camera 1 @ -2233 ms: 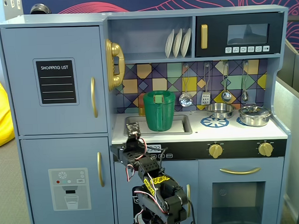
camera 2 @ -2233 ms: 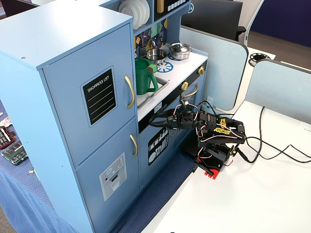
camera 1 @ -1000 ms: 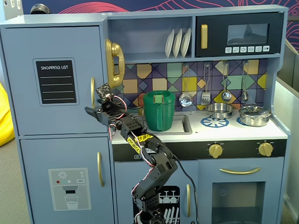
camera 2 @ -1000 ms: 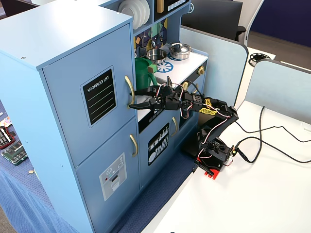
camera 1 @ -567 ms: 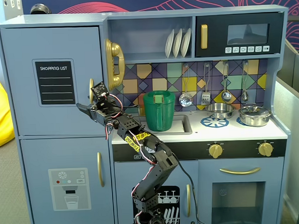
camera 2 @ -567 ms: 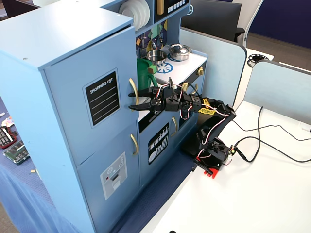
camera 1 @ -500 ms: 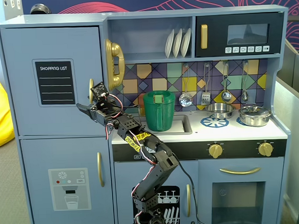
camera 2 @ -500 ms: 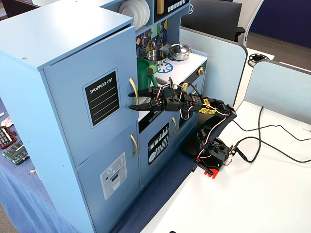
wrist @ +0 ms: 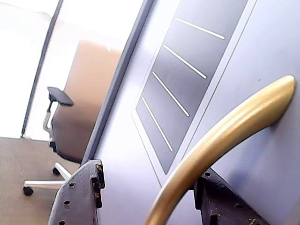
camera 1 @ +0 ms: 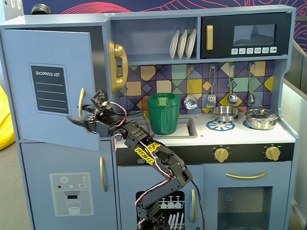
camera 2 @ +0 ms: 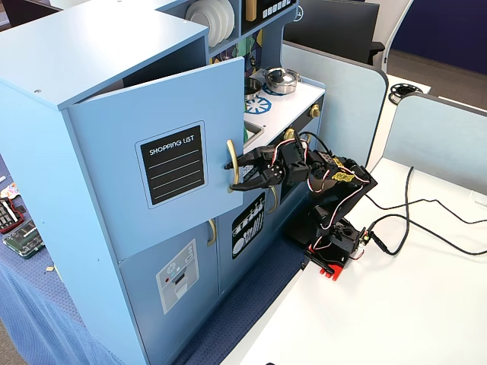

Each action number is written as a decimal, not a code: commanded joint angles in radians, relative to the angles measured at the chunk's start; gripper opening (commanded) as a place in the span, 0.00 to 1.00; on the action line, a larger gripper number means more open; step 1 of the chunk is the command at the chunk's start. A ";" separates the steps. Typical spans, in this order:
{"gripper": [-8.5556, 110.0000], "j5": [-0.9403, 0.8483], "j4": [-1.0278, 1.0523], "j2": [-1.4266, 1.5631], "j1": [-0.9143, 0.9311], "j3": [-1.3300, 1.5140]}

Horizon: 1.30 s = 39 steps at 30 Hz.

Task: Open the left cabinet door

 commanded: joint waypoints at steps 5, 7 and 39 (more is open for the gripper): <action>0.19 0.003 0.049 0.158 -0.021 0.049; 0.19 0.028 0.089 0.204 0.015 0.066; 0.18 0.129 0.213 0.103 0.192 0.031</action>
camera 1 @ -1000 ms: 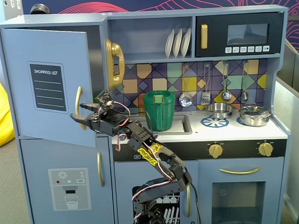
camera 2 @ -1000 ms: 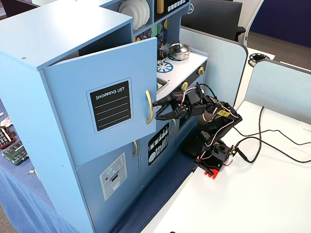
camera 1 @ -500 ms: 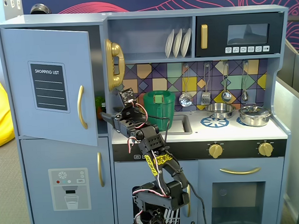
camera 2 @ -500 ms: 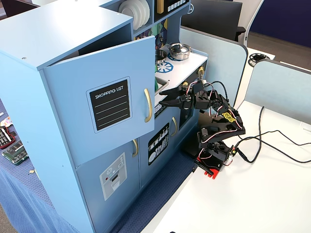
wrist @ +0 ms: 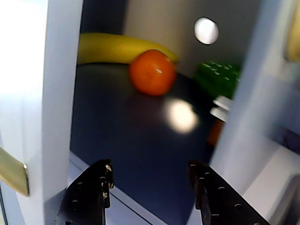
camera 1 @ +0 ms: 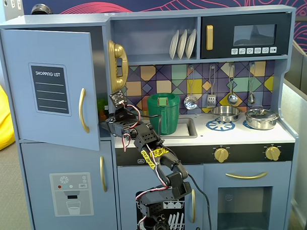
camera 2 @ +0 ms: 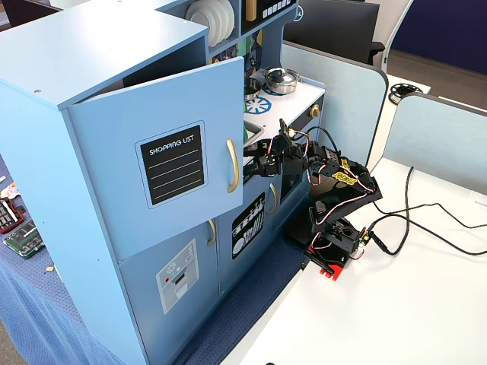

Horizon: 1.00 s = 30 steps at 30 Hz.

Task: Open the left cabinet door

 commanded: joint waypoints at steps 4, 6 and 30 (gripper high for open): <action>0.19 -0.057 -0.083 -0.023 -0.167 -0.078; 0.19 -0.063 -0.084 -0.028 -0.206 -0.084; 0.20 0.264 0.495 0.115 0.341 0.052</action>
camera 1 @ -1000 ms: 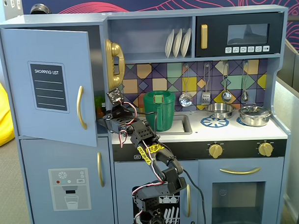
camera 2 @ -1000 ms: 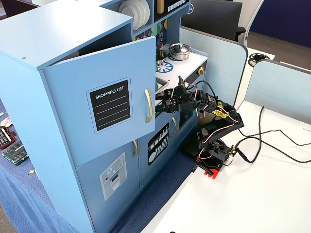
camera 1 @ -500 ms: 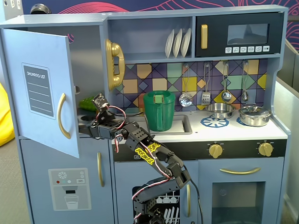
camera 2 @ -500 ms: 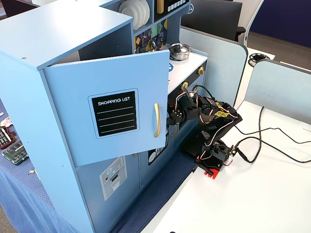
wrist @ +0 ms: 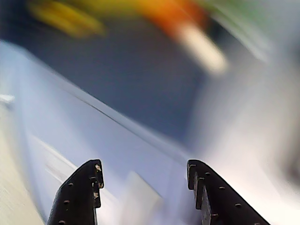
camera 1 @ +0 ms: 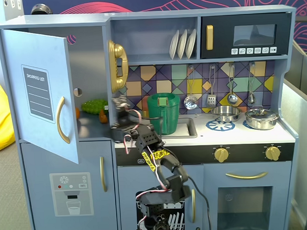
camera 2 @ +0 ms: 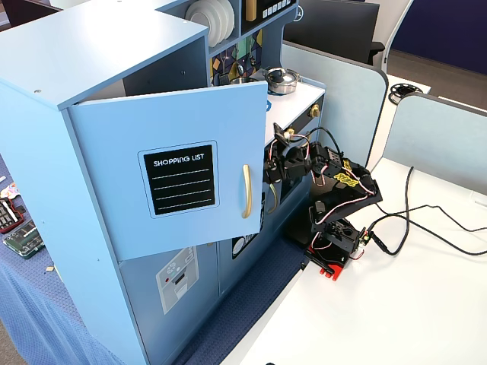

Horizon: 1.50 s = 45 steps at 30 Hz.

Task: Open the left cabinet door

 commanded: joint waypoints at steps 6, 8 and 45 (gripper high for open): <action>0.19 0.104 0.337 0.144 0.390 0.272; 0.18 0.118 0.345 0.204 0.451 0.397; 0.12 0.158 0.689 0.538 0.644 0.931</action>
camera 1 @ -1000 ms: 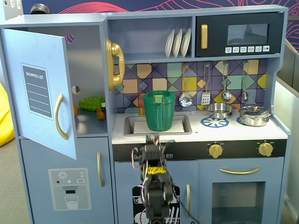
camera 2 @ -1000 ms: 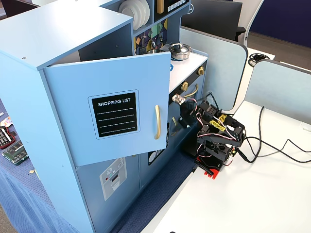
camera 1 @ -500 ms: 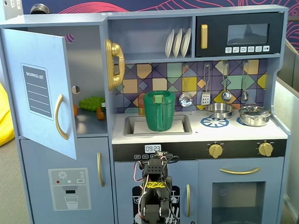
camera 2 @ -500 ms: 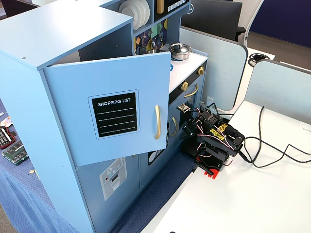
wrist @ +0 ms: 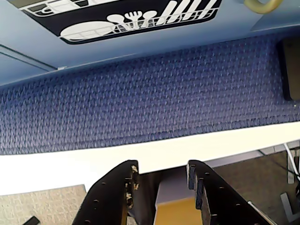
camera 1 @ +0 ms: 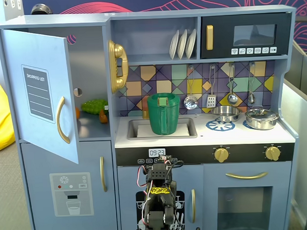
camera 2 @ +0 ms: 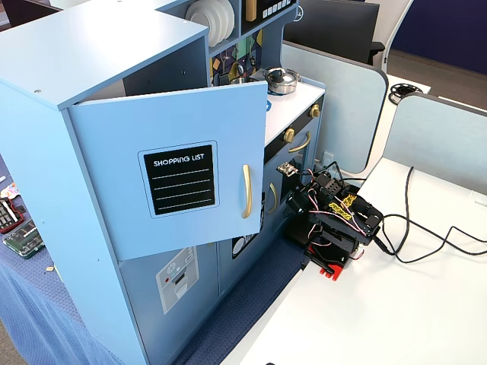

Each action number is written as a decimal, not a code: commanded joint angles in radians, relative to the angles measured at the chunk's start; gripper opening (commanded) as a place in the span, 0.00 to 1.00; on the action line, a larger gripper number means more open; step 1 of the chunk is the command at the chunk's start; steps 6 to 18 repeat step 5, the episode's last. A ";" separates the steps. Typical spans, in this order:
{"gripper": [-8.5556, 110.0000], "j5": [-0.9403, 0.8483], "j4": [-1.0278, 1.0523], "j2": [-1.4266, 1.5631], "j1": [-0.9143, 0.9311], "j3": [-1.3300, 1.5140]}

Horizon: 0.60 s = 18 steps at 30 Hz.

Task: Open the left cabinet door

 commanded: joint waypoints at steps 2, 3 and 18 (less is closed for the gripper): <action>0.12 0.031 0.164 -0.005 0.014 0.035; 0.12 0.031 0.164 -0.005 0.014 0.035; 0.12 0.031 0.164 -0.005 0.014 0.035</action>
